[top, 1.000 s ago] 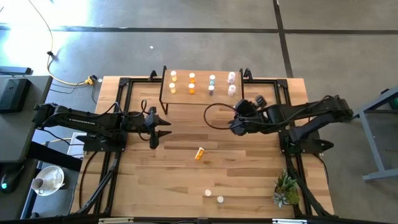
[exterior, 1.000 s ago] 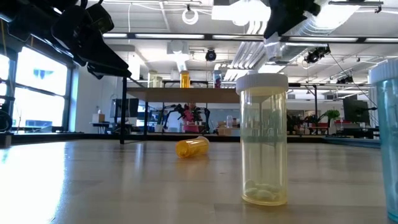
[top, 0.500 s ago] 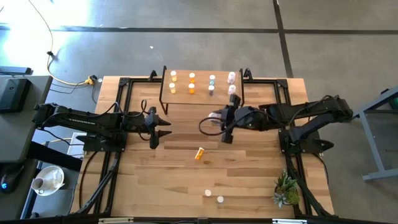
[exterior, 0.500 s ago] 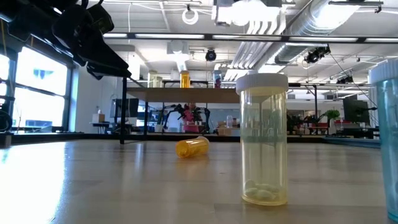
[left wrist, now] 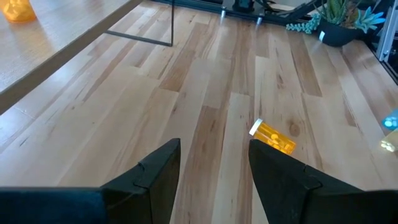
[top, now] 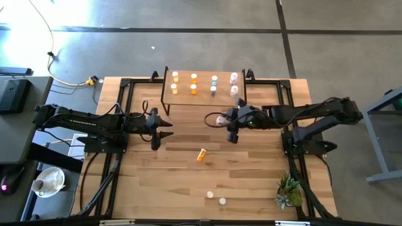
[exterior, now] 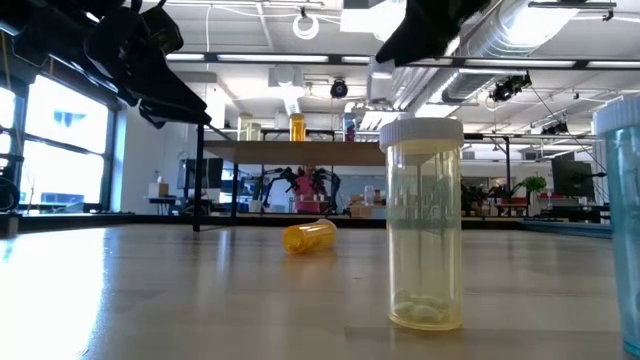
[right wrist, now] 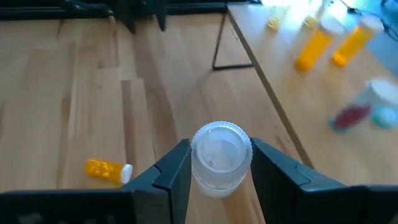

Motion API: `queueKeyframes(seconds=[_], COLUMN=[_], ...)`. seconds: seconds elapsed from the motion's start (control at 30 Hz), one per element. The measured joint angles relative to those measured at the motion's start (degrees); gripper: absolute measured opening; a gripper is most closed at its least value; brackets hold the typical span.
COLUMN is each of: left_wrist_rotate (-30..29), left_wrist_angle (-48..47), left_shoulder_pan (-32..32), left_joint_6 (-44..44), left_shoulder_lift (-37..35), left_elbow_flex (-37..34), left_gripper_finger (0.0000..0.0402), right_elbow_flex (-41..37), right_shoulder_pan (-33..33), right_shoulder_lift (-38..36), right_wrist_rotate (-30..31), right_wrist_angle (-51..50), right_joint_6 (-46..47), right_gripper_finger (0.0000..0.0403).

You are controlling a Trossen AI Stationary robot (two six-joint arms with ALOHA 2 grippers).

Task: Pick and place medicine bottles onto shelf by color
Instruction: Put the transparent pill bottle on the shelf aligned with the transparent pill bottles

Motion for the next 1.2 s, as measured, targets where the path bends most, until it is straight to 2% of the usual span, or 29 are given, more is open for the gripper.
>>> queueKeyframes(seconds=[0.2, 0.33, 0.53, 0.67, 0.9, 1.2], left_wrist_rotate=[0.01, 0.02, 0.04, 0.07, 0.09, 0.09], left_wrist_angle=[-0.02, -0.02, -0.02, -0.05, -0.18, -0.26], left_shoulder_pan=[0.00, 0.00, 0.00, 0.00, 0.00, 0.00], left_joint_6=[0.02, 0.02, 0.94, 1.53, 1.55, 1.55], left_shoulder_lift=[0.00, 0.00, 0.00, 0.00, 0.00, -0.01], left_elbow_flex=[0.00, 0.00, 0.00, 0.00, 0.00, 0.00], left_gripper_finger=[0.0181, 0.0181, 0.0181, 0.0181, 0.0181, 0.0181], right_elbow_flex=[-6.28, -9.33, -8.43, -5.70, -1.74, -1.74], right_shoulder_pan=[-0.79, -1.86, -3.48, -5.26, -9.59, -14.39], right_shoulder_lift=[-6.07, -11.08, -14.97, -15.00, -13.82, -7.47], right_wrist_rotate=[1.18, 5.02, 9.48, 11.40, 11.26, 5.21], right_wrist_angle=[2.93, 3.76, 3.85, 3.72, 2.27, -6.13], right_joint_6=[3.19, 6.99, 9.84, 9.41, 6.77, 12.87], right_gripper_finger=[0.0133, 0.0133, 0.0133, 0.0133, 0.0133, 0.0133])
